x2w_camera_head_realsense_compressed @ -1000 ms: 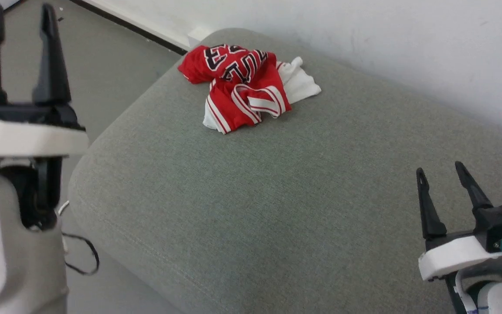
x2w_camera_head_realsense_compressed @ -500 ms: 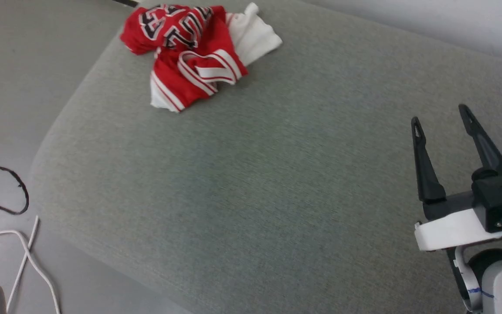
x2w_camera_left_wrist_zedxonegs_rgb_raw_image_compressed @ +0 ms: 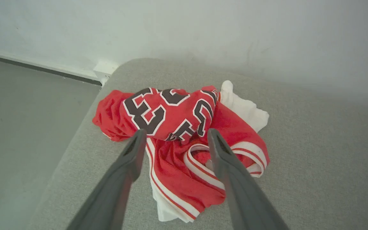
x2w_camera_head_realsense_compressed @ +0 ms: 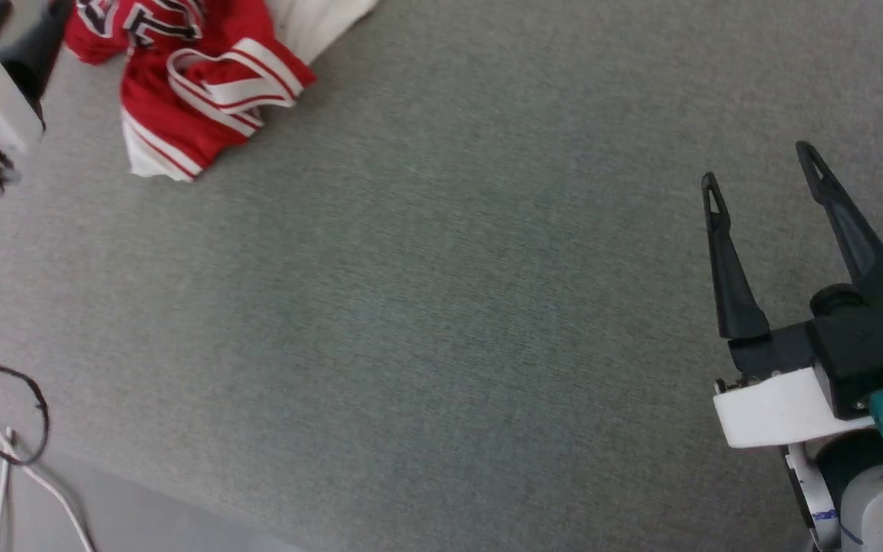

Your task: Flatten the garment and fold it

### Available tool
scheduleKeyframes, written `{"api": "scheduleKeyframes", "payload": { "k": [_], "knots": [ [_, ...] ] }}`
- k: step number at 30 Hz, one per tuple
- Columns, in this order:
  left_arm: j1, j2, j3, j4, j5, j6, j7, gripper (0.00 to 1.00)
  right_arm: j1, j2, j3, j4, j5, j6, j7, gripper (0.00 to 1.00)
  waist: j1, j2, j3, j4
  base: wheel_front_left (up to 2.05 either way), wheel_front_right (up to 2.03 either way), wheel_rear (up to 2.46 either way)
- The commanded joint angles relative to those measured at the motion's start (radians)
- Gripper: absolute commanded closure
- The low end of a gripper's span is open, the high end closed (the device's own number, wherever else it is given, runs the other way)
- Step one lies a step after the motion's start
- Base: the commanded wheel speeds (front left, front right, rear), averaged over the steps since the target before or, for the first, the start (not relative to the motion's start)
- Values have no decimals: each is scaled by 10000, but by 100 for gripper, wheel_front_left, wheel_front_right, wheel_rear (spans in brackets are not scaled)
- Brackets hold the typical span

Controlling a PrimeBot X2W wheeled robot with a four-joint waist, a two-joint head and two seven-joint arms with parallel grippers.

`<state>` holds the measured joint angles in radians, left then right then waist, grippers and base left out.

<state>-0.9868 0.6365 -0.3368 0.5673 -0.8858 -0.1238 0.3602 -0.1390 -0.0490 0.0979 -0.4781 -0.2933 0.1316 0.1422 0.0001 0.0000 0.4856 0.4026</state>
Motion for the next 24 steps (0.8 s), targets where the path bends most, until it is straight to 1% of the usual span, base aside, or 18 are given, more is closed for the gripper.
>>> {"api": "scheduleKeyframes", "payload": {
  "k": [1,6,11,16,20,21,22,24],
  "knots": [
    [-60,135,-272,184,-359,-68,376,0,-144,-12,43,-156,-127,-9,79,0,-1,0,733,-580,0,0,0],
    [48,309,-753,750,-1369,-68,1217,0,-249,-12,230,-444,-274,-9,266,0,-1,0,990,-940,0,0,0],
    [259,633,-1130,1790,-1298,-68,1257,0,-266,-12,362,-777,-483,-9,516,0,-1,0,1087,-1360,0,0,0],
    [266,510,-1333,2705,-1255,-68,999,0,-146,-12,393,-1122,-669,-9,773,0,-1,0,1192,-1565,0,0,0],
    [300,330,-1444,2879,-1488,-68,965,0,-89,-12,430,-1243,-721,-9,874,0,-1,0,1221,-1592,0,0,0],
    [314,298,-1497,2852,-1566,-68,944,53,-82,-12,432,-1272,-731,-9,901,0,-1,0,1230,-1585,0,0,0],
    [331,271,-1547,2781,-1666,-68,913,100,-83,-12,436,-1290,-740,-9,924,0,-1,0,1235,-1569,0,0,0],
    [369,259,-1611,2653,-1918,-68,914,100,-96,-12,458,-1294,-753,-9,939,0,-1,0,1211,-1516,0,0,0]
  ]
}}
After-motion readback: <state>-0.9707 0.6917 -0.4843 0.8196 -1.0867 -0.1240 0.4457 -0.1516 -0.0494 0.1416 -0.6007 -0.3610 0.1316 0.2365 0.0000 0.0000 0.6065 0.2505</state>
